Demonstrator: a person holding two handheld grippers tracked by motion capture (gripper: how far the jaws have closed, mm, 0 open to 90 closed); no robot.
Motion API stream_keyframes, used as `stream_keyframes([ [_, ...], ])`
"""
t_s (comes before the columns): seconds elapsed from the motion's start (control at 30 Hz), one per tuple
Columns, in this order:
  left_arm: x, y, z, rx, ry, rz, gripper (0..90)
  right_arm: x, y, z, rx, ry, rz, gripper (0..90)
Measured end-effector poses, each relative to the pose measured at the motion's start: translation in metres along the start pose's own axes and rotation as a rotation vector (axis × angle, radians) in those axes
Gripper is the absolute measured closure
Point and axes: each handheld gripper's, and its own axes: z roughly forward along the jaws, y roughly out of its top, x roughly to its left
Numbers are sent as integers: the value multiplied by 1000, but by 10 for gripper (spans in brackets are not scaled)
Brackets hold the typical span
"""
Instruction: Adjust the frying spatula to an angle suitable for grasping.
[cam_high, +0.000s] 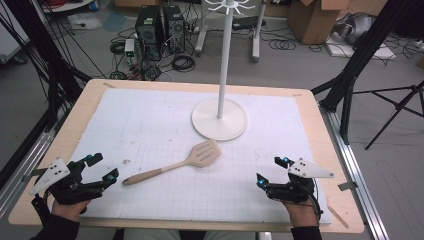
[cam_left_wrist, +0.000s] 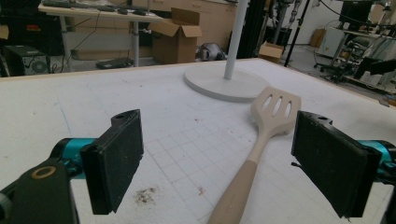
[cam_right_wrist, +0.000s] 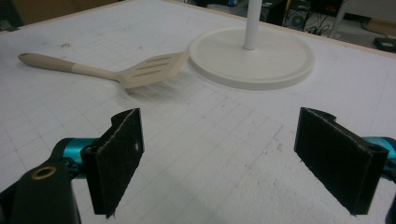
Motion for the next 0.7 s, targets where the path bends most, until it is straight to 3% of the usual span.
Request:
stream_keyframes([
  [0.3, -2, 0, 1, 6, -1, 10, 205, -2, -2, -1, -3, -30, 11, 185],
  [0.37, -4, 0, -1, 4, -32, 25, 246, -1, -1, -2, 0, -30, 12, 193],
  [0.4, -6, 0, -2, 14, -86, 40, 462, 0, 0, -2, -4, -30, 7, 215],
  [0.43, -6, 0, -2, 14, -86, 40, 519, 0, 0, -2, -4, -30, 7, 215],
  [0.53, -17, -2, -2, 75, -161, 88, 818, 1, 0, -6, -16, -40, 13, 248],
  [0.6, -26, -7, 2, 156, -167, 121, 895, 0, 0, -7, -18, -53, 18, 232],
  [0.63, -26, -7, 2, 156, -167, 121, 896, 0, 0, -7, -18, -53, 18, 232],
  [0.67, -30, -10, 6, 221, -148, 131, 898, -1, 0, -7, -20, -58, 29, 220],
  [0.7, -30, -10, 6, 221, -148, 131, 900, -1, 0, -7, -20, -58, 29, 220],
])
